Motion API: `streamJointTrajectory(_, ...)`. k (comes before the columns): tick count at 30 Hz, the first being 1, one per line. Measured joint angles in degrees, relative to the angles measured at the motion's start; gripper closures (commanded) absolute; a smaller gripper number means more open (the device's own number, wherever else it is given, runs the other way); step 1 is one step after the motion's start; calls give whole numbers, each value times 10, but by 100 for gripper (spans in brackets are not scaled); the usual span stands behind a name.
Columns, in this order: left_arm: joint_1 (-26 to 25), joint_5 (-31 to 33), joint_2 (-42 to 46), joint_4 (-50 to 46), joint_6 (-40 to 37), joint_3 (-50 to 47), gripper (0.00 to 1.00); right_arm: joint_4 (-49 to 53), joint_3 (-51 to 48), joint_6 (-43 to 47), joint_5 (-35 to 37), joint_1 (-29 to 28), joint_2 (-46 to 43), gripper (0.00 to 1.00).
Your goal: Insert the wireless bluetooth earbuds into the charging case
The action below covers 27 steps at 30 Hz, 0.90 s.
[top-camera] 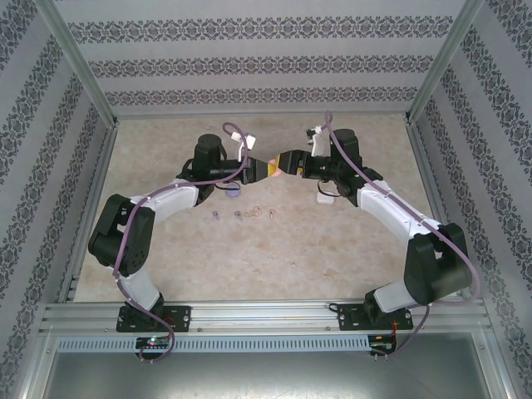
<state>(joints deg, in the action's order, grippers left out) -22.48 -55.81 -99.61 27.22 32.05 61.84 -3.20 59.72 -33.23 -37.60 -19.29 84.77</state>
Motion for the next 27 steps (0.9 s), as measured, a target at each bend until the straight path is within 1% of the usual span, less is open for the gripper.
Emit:
streamJointTrajectory(8, 0, -4, 0, -3, -1, 2, 100, -2, -2, 3, 0, 0, 21, 36)
streamJointTrajectory(13, 0, -1, 0, -8, -1, 2, 100, -27, -21, 3, -4, 7, 21, 40)
streamJointTrajectory(16, 1, 1, 4, -11, -1, 2, 100, -35, -37, 2, -2, 22, 24, 40)
streamJointTrajectory(22, 1, -3, 42, -10, -1, 3, 100, -31, -70, -5, 5, 53, 43, 40)
streamJointTrajectory(27, 1, -4, 49, -7, -1, 4, 100, -31, -80, -14, -13, 56, 15, 40)
